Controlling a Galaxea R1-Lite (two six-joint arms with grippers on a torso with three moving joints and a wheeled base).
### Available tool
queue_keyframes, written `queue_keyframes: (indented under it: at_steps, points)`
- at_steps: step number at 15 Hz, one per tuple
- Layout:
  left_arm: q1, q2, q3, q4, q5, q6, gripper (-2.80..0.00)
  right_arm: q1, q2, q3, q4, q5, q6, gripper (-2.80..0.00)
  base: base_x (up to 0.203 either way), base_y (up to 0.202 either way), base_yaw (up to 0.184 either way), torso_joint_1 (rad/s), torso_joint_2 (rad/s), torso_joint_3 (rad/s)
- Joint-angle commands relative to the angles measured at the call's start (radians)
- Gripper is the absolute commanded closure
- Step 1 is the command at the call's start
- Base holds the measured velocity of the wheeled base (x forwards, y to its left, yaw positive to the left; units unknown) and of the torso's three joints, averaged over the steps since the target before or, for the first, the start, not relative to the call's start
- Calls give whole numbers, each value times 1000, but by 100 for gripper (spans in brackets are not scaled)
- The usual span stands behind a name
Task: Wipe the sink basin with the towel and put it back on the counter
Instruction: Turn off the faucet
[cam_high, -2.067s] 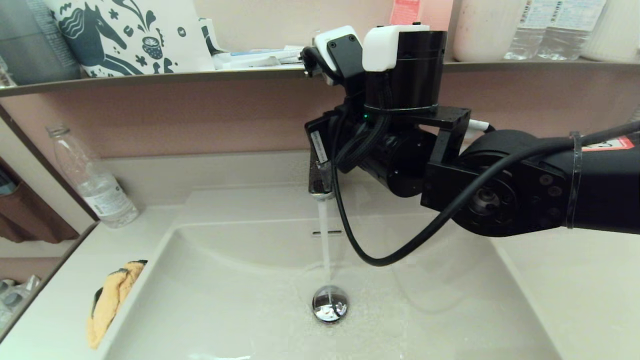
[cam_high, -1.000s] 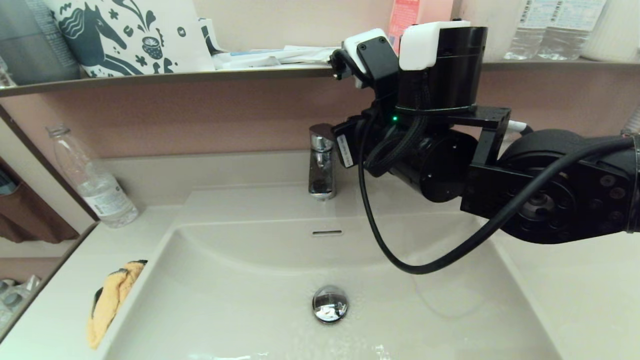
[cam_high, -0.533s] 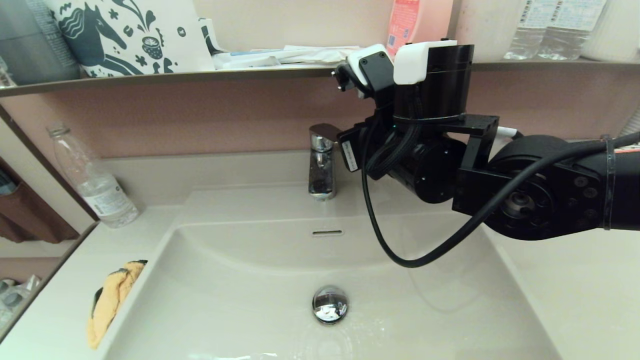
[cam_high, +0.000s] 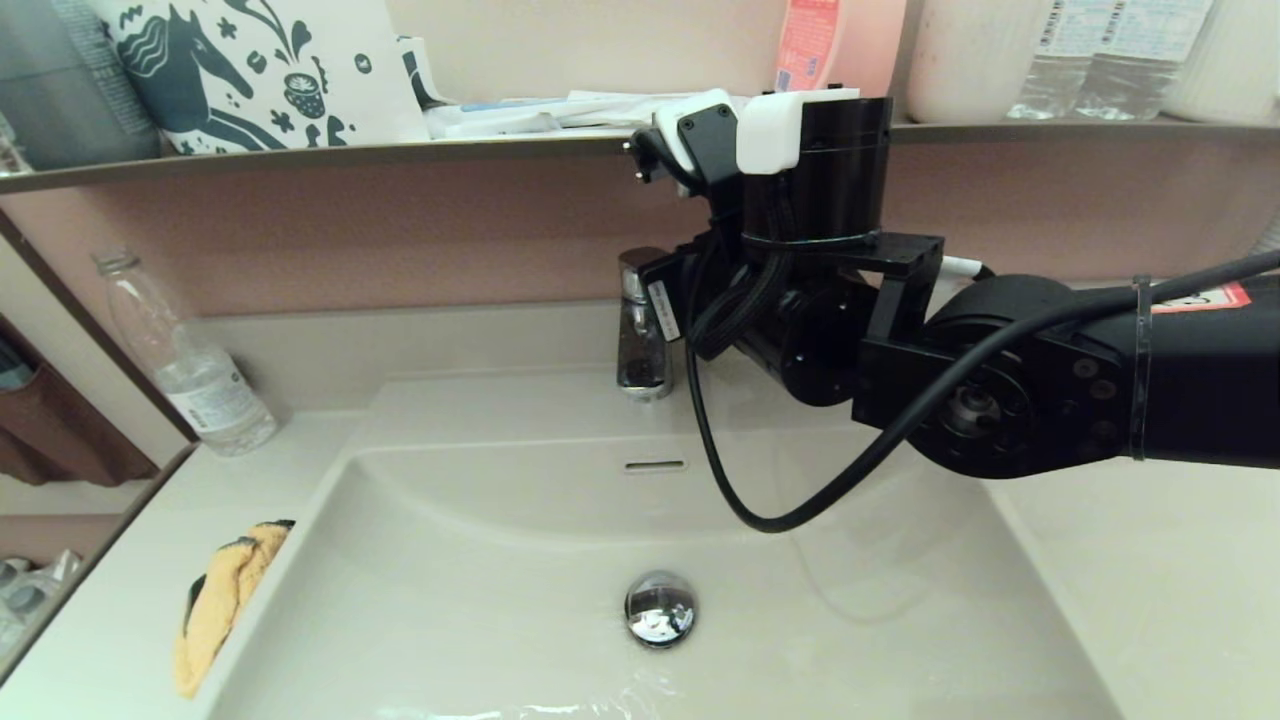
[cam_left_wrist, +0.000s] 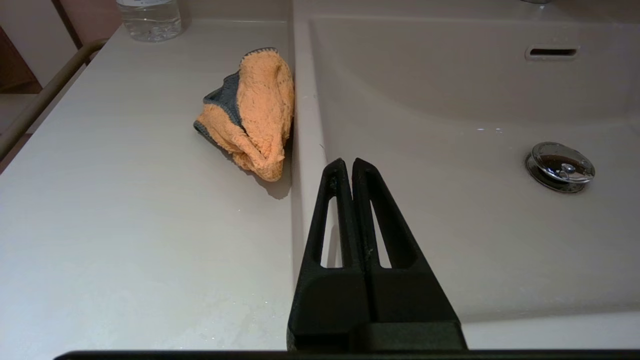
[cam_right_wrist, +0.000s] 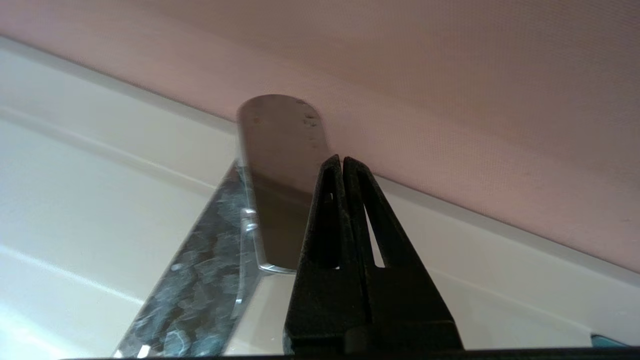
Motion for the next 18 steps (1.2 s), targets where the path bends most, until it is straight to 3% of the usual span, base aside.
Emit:
queue_keyframes:
  at_steps: [1, 13, 18]
  points:
    - [0, 1, 0, -1, 0, -1, 0, 3, 10, 3, -2, -3, -1, 0, 0, 0, 0, 0, 0, 0]
    - [0, 1, 0, -1, 0, -1, 0, 35, -28, 30, -5, -12, 15, 0, 0, 0, 0, 0, 0, 0]
    - [0, 1, 0, -1, 0, -1, 0, 22, -254, 293, -2, -25, 80, 0, 0, 0, 0, 0, 0, 0]
